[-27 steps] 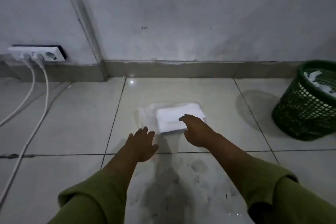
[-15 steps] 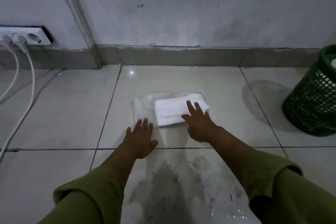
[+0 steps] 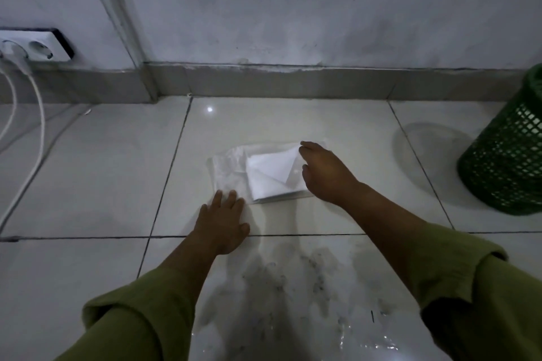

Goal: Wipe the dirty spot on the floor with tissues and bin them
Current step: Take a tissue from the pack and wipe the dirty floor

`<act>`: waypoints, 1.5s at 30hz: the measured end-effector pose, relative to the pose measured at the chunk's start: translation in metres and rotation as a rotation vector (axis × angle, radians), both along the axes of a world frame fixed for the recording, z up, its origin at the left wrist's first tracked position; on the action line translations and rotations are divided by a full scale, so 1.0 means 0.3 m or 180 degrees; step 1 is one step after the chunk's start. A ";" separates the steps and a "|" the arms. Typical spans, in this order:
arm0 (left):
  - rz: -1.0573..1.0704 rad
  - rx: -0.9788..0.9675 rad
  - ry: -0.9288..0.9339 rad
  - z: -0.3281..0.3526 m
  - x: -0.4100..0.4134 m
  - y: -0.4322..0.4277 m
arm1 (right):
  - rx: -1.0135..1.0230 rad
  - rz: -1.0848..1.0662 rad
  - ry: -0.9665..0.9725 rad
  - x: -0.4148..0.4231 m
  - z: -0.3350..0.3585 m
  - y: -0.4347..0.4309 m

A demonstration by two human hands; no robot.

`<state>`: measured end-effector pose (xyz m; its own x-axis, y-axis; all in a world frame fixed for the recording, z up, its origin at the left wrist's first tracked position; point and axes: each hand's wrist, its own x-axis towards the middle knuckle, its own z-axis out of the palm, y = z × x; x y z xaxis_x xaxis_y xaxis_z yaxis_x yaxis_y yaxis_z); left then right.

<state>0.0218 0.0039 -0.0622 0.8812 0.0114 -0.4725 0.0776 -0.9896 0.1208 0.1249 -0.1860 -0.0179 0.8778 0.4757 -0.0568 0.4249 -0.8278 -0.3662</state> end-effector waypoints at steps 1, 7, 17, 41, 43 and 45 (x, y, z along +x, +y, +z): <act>0.0015 0.0010 0.0010 0.005 0.005 -0.005 | 0.0069 -0.0016 -0.0101 0.003 0.014 -0.003; 0.0114 0.0116 0.0049 0.008 0.027 -0.024 | 0.0590 -0.0214 -0.0732 0.009 0.102 -0.014; 0.0809 -0.0150 -0.1002 0.096 0.025 -0.045 | 0.1150 -0.0336 -0.1470 -0.049 0.204 -0.049; 0.3001 -0.3558 -0.0915 0.313 -0.265 0.072 | 0.0443 0.0313 -0.0715 -0.440 0.116 0.052; 0.2725 -0.3388 -0.0907 0.280 -0.324 0.093 | 0.0478 0.0378 -0.0653 -0.479 0.084 0.074; 0.2574 -0.3151 -0.0941 0.244 -0.372 0.106 | 0.0489 0.0408 -0.0584 -0.515 0.053 0.092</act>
